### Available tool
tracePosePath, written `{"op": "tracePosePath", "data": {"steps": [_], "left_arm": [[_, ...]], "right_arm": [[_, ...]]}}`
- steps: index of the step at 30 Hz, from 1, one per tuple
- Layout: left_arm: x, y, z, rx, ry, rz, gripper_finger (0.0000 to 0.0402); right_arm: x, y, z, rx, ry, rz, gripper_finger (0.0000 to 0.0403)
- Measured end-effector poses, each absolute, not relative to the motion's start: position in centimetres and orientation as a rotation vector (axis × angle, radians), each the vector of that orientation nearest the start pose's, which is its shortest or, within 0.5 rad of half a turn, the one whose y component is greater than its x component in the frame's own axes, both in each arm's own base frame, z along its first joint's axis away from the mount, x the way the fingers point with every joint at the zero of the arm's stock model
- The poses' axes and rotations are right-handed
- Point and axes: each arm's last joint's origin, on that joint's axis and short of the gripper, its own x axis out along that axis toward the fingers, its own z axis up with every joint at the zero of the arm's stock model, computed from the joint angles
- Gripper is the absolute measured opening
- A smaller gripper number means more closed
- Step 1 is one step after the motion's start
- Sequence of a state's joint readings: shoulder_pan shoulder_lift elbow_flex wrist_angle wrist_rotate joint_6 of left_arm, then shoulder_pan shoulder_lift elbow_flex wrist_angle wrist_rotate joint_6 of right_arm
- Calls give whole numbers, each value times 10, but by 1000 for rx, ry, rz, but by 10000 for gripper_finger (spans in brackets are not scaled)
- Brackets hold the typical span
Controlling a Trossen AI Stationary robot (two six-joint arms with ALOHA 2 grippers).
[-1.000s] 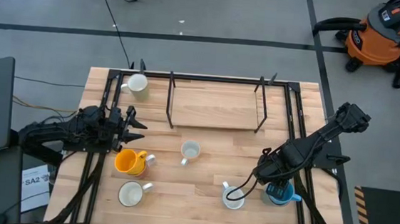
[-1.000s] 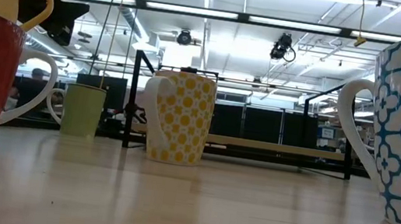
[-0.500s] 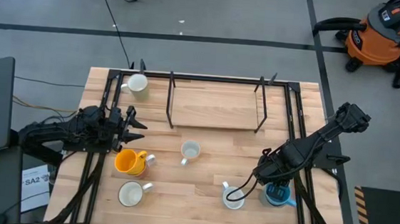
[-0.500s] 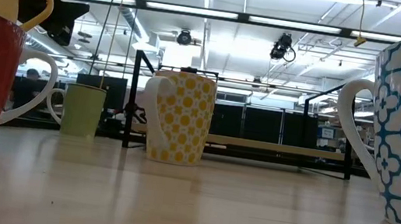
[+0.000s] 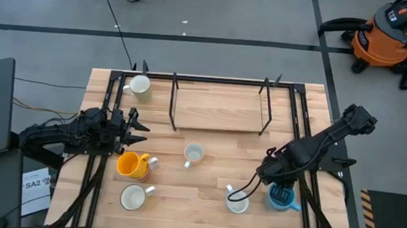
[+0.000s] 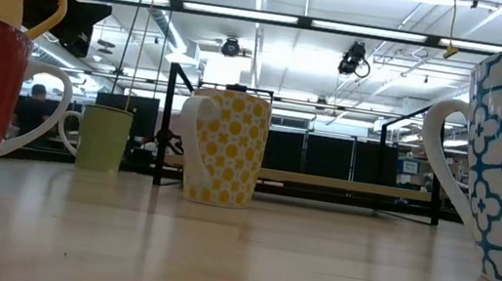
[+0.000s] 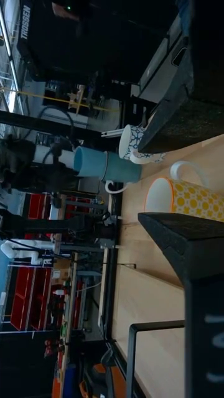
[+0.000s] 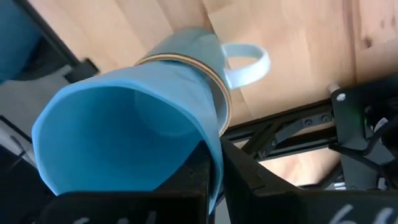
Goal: Place coffee mugs
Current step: Put the blue mug on the shelf
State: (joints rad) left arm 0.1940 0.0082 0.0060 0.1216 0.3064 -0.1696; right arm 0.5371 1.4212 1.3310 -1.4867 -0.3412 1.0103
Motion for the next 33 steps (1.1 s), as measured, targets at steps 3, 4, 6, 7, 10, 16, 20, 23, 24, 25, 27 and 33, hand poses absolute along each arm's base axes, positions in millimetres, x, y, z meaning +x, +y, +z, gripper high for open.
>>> {"op": "tracePosePath", "data": {"steps": [3,4,6,7,10,16,20,23,24,25,27,33], "left_arm": [[96,10,176,-140,-106,-121,172],[96,10,176,-140,-106,-122,172],[96,10,176,-140,-106,-122,172],[96,10,176,-140,-106,-122,172],[96,10,176,-140,-106,-122,172],[96,10,176,-140,-106,-122,172],[96,10,176,-140,-106,-122,172],[96,10,177,-140,-106,-122,172],[96,10,176,-140,-106,-121,172],[96,10,176,-140,-106,-122,172],[96,10,177,-140,-106,-121,172],[96,10,176,-140,-106,-122,172]], "right_arm": [[194,124,325,593,1738,-172,25],[194,123,331,597,1728,-168,25],[193,120,345,606,1706,-164,25],[193,119,350,612,1688,-158,26],[197,116,369,639,1608,-101,28],[204,96,400,613,1401,-124,26],[210,74,413,592,1281,-199,29],[216,54,417,559,1216,-267,28],[218,46,417,545,1195,-298,28],[220,37,417,533,1173,-333,28],[224,18,417,514,1131,-397,28],[228,-44,421,490,1029,-507,28]]}}
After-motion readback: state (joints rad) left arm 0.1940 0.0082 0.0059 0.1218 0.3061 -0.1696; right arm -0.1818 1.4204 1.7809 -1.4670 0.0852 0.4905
